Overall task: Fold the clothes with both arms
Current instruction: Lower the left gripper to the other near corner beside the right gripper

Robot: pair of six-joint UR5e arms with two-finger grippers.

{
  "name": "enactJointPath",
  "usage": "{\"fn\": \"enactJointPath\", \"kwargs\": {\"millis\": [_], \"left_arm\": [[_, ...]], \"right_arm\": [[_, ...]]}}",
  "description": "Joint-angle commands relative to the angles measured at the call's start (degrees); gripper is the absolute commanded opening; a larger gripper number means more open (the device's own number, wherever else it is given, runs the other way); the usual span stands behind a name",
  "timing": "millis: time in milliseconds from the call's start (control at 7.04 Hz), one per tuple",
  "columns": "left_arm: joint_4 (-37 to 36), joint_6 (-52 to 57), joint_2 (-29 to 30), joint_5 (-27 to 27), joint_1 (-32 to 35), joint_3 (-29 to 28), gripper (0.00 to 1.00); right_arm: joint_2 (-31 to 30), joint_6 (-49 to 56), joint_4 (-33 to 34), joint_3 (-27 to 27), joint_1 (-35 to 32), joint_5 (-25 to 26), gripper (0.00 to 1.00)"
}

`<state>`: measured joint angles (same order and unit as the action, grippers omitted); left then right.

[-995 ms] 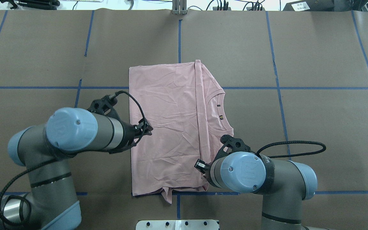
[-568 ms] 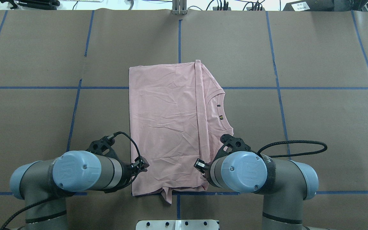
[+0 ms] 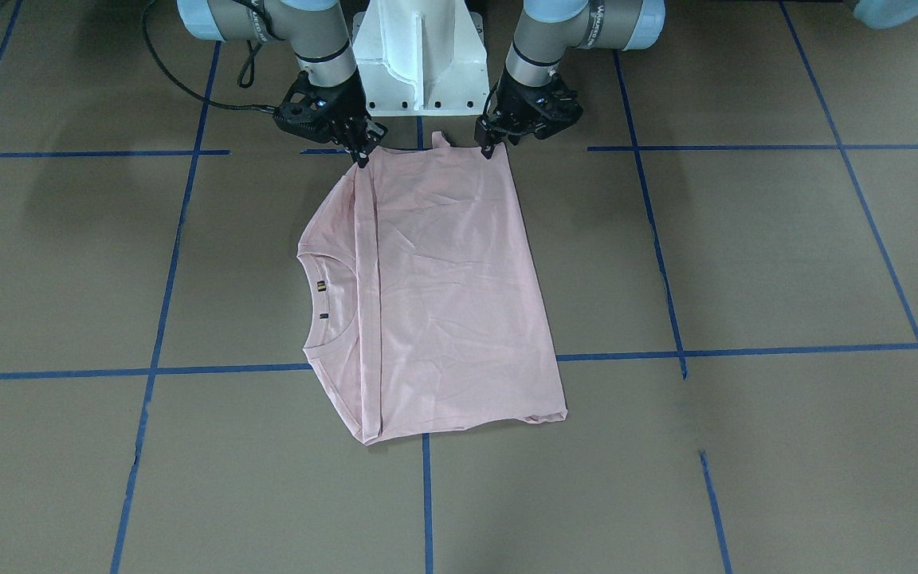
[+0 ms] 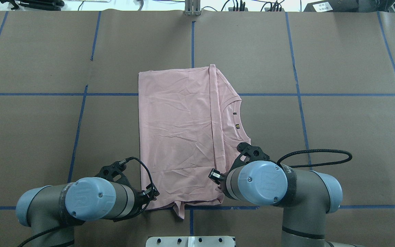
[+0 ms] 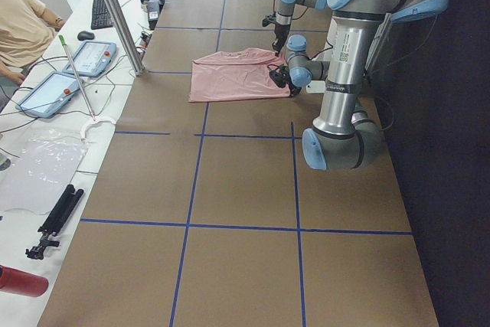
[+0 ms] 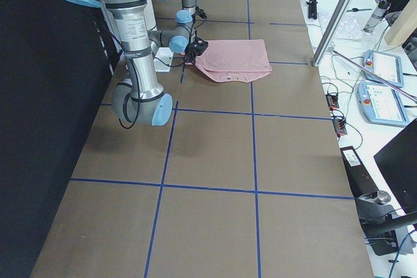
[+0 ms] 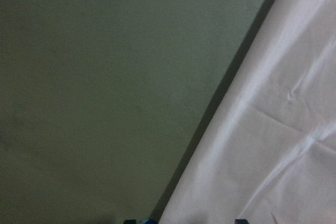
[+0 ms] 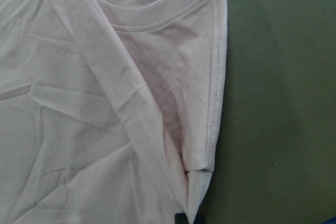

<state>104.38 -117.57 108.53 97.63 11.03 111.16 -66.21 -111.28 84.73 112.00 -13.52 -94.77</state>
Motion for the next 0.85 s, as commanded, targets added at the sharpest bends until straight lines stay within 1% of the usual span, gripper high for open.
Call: {"fn": "enactJointPath", "kwargs": {"millis": [0,284,426,568,711], "left_arm": [[-0.1,0.1,0.1,-0.1,-0.6,-0.1,0.64],[-0.1,0.1,0.1,-0.2,-0.9,-0.2,0.6],[-0.1,0.1,0.1,-0.9,-1.1,-0.4,0.52],[-0.1,0.1,0.1,-1.1,-1.1,-0.6,0.44],[-0.1,0.1,0.1,-1.1,-1.1,-0.6,0.26]], "right_arm": [[0.0,0.0,0.0,0.0,-0.1,0.0,0.0],[0.0,0.0,0.1,0.0,-0.1,0.0,0.0],[0.0,0.0,0.1,0.1,-0.2,0.0,0.0],[-0.1,0.0,0.1,0.0,-0.2,-0.1,0.0],[-0.1,0.0,0.1,0.0,-0.2,-0.1,0.0]]}}
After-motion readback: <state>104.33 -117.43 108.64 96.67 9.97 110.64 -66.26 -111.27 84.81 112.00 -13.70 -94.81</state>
